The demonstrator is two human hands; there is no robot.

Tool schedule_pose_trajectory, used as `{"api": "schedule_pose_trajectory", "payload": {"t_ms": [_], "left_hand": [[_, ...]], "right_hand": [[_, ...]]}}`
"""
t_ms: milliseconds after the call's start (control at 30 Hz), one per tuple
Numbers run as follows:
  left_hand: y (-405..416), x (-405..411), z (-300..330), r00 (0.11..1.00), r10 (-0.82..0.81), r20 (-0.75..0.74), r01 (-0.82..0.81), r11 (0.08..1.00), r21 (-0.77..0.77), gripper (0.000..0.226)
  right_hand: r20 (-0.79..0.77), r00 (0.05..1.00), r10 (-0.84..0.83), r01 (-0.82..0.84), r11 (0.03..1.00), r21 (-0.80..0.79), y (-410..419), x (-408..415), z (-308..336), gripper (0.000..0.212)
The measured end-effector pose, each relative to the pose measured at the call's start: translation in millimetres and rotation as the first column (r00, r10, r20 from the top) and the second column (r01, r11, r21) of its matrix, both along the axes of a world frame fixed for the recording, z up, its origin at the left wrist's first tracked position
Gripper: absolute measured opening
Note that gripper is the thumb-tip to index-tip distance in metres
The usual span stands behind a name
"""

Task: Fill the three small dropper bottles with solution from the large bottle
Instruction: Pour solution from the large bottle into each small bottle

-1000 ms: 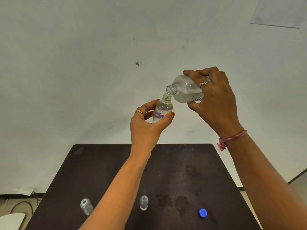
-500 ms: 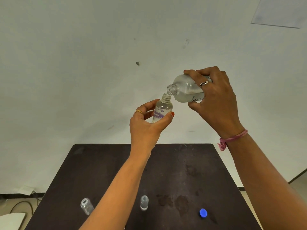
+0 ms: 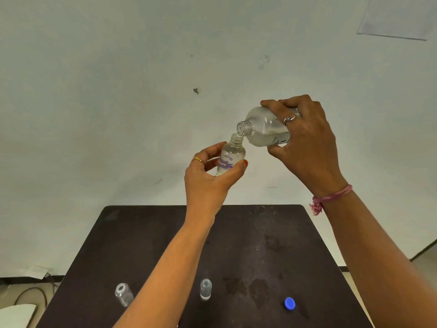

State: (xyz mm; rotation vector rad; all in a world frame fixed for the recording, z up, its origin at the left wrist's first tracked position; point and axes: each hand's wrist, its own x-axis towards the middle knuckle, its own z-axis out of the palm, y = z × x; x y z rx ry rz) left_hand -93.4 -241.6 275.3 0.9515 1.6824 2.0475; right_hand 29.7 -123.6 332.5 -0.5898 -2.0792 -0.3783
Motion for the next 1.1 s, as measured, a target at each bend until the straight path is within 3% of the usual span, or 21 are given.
{"api": "schedule_pose_trajectory", "payload": {"t_ms": [1100], "left_hand": [[-7, -6, 1, 1.0, -0.006, 0.01, 0.006, 1.0, 0.009, 0.052]], "right_hand": [[0.012, 1.0, -0.02, 0.02, 1.0, -0.02, -11, -5, 1, 0.072]]}}
